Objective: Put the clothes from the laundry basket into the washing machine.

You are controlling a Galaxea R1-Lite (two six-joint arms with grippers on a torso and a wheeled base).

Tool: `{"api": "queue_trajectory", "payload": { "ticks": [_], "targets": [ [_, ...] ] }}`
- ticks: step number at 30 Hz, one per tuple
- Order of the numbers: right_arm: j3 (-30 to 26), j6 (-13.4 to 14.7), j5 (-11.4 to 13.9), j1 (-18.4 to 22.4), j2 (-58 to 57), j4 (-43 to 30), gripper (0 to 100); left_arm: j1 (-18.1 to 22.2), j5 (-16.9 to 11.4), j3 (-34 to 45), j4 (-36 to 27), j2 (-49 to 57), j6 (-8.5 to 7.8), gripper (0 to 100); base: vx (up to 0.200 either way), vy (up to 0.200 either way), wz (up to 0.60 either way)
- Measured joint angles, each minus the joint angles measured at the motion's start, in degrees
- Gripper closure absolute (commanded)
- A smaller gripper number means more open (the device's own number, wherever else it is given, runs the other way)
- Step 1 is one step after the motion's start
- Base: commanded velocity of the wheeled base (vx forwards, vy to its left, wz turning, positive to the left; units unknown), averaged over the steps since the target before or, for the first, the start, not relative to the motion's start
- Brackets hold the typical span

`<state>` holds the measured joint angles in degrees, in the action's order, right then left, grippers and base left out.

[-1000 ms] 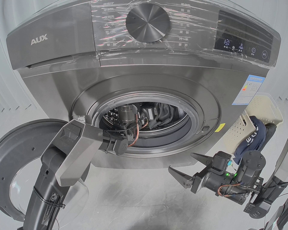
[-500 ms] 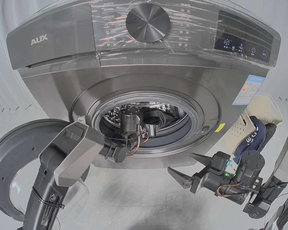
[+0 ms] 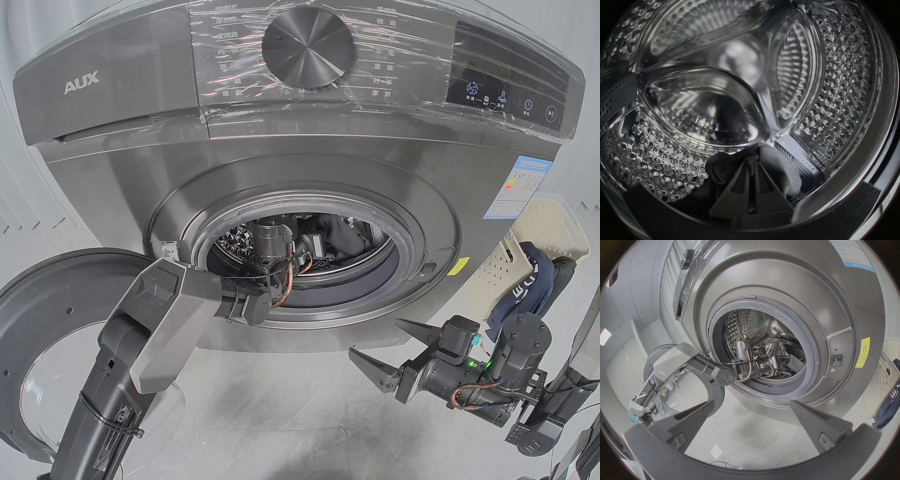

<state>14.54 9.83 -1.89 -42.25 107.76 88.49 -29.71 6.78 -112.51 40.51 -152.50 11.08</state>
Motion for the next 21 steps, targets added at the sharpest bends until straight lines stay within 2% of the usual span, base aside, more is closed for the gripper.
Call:
{"api": "queue_trajectory", "payload": {
  "ticks": [4,11,12,16,21],
  "targets": [
    [0.1,0.0,0.0,0.0,0.1,0.0,0,0.3,0.6,-1.6,2.5,-1.7,1.37,100,0.000,0.000,0.00],
    [0.4,0.1,0.0,0.0,0.6,0.1,0,1.1,1.3,-2.0,2.4,-2.4,1.63,100,0.000,0.000,0.00],
    [0.4,0.1,0.0,0.0,0.7,0.1,0,1.2,1.3,-2.0,2.4,-2.4,1.65,0,0.000,0.000,0.00],
    [0.4,0.0,0.0,0.0,0.8,0.1,0,0.8,1.5,-2.1,2.3,-2.1,1.78,0,0.000,0.000,0.00],
    [0.4,0.0,0.0,0.1,0.8,0.1,0,0.0,3.3,-1.1,1.7,-0.5,1.40,0,0.000,0.000,0.00]
  ]
}}
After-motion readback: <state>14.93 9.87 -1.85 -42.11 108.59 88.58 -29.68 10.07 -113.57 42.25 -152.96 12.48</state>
